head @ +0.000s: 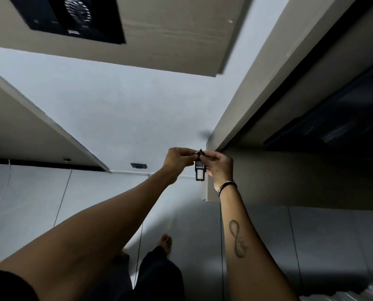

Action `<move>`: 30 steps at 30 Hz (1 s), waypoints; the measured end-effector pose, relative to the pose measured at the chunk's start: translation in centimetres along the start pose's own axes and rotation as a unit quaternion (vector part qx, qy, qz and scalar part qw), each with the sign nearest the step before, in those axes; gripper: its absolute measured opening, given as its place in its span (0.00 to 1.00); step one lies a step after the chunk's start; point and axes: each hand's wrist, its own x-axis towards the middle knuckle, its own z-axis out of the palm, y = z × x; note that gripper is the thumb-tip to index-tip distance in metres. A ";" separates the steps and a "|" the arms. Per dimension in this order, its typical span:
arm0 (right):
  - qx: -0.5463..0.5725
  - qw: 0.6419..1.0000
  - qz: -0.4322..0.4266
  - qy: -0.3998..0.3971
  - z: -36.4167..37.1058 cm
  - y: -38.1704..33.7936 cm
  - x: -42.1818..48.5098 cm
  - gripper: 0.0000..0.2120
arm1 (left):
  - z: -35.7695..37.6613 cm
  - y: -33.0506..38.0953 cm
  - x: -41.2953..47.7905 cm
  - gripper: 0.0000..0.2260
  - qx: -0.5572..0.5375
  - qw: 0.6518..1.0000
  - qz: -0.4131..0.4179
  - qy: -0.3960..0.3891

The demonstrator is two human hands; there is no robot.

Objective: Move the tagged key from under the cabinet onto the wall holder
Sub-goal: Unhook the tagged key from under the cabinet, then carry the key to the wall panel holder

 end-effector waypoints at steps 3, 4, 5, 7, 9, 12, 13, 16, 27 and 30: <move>0.011 0.999 -0.019 -0.031 3.1 -2.0 -1.8 0.11 | -3.4 1.7 -1.7 0.05 -0.044 0.999 0.025 0.016; 0.009 0.999 -0.027 -0.037 4.2 -2.7 -2.4 0.13 | -4.6 2.3 -2.4 0.04 -0.055 0.998 0.036 0.019; 0.003 0.998 -0.038 -0.040 5.4 -3.3 -3.1 0.13 | -5.8 2.9 -3.1 0.02 -0.065 0.996 0.048 0.022; -0.015 0.997 -0.068 -0.042 7.9 -4.6 -4.5 0.12 | -8.4 4.2 -4.5 0.03 -0.075 0.995 0.067 0.026; -0.039 0.993 -0.100 -0.040 10.2 -5.8 -5.7 0.12 | -10.8 5.7 -5.6 0.04 -0.081 0.993 0.084 0.033; -0.060 0.988 -0.135 -0.046 13.2 -7.9 -7.7 0.12 | -14.4 8.2 -7.6 0.06 -0.077 0.990 0.116 0.035; -0.066 0.986 -0.144 -0.049 13.9 -8.6 -8.2 0.11 | -15.3 9.1 -8.1 0.07 -0.073 0.989 0.126 0.034; -0.056 0.982 -0.165 -0.078 16.4 -11.4 -9.7 0.10 | -18.4 12.3 -9.9 0.08 -0.063 0.985 0.159 0.035; -0.031 0.956 -0.236 -0.170 22.9 -22.2 -15.7 0.09 | -25.8 23.9 -15.7 0.09 -0.084 0.962 0.260 0.026; -0.017 0.948 -0.260 -0.181 23.6 -25.3 -17.1 0.12 | -26.4 27.0 -16.9 0.07 -0.090 0.953 0.288 0.012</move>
